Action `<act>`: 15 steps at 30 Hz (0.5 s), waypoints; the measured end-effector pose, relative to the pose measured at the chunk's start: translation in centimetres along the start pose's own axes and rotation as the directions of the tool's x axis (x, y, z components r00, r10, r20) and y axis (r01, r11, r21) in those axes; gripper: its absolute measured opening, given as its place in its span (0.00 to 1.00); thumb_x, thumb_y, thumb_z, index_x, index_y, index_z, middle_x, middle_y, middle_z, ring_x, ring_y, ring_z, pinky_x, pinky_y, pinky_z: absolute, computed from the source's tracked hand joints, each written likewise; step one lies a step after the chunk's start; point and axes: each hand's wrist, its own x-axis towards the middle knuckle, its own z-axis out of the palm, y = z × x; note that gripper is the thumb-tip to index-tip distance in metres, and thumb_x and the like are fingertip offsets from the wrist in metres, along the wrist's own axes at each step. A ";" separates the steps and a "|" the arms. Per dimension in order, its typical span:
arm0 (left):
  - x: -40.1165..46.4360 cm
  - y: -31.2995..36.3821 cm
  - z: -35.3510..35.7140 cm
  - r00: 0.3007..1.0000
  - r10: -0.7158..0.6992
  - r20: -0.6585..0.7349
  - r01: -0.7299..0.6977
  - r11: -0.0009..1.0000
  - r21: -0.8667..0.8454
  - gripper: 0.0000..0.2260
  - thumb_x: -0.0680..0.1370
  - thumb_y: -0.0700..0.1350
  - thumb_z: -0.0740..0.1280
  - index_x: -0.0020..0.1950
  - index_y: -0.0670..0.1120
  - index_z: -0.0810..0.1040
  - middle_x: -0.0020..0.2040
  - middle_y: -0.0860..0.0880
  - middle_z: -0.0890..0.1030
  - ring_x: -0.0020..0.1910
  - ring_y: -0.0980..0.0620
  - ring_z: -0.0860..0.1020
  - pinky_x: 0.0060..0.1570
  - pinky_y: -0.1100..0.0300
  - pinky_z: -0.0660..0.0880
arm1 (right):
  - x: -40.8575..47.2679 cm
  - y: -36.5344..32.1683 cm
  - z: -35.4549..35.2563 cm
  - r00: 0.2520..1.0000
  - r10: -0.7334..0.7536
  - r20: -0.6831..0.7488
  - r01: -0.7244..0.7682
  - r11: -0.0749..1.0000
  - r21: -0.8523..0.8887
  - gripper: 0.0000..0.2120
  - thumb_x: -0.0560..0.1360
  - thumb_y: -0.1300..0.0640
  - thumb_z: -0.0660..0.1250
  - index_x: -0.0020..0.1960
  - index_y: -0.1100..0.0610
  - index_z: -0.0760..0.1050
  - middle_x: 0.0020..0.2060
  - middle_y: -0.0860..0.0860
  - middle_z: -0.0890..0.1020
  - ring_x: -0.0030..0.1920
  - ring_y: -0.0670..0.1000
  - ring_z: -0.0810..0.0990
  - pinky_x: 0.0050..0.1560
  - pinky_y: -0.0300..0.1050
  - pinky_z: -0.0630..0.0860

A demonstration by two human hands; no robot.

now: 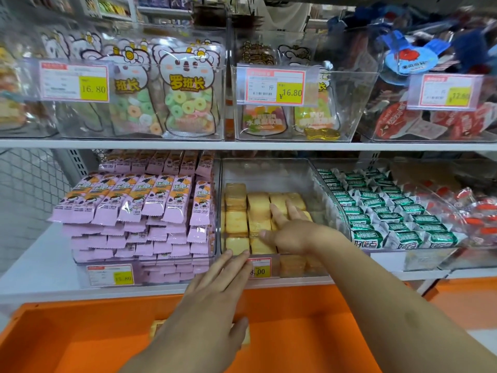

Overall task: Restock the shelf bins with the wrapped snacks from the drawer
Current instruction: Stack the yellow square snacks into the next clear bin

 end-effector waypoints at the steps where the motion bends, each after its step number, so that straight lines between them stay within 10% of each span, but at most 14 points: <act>1: 0.0 0.0 0.0 1.000 0.000 0.001 0.000 1.000 0.003 0.38 0.83 0.60 0.59 0.82 0.63 0.34 0.73 0.73 0.23 0.73 0.66 0.22 0.78 0.52 0.40 | 0.5 0.0 0.1 1.000 -0.012 -0.016 0.012 1.000 0.004 0.41 0.81 0.29 0.55 0.83 0.37 0.35 0.81 0.46 0.29 0.83 0.53 0.32 0.83 0.63 0.43; 15: 0.0 0.1 0.0 1.000 -0.002 0.000 0.002 1.000 0.000 0.38 0.83 0.60 0.60 0.82 0.63 0.35 0.74 0.72 0.23 0.73 0.66 0.22 0.78 0.51 0.40 | 1.1 -1.2 0.0 0.995 -0.069 -0.066 0.059 0.987 -0.149 0.37 0.82 0.30 0.52 0.84 0.38 0.40 0.84 0.50 0.36 0.83 0.55 0.33 0.82 0.59 0.42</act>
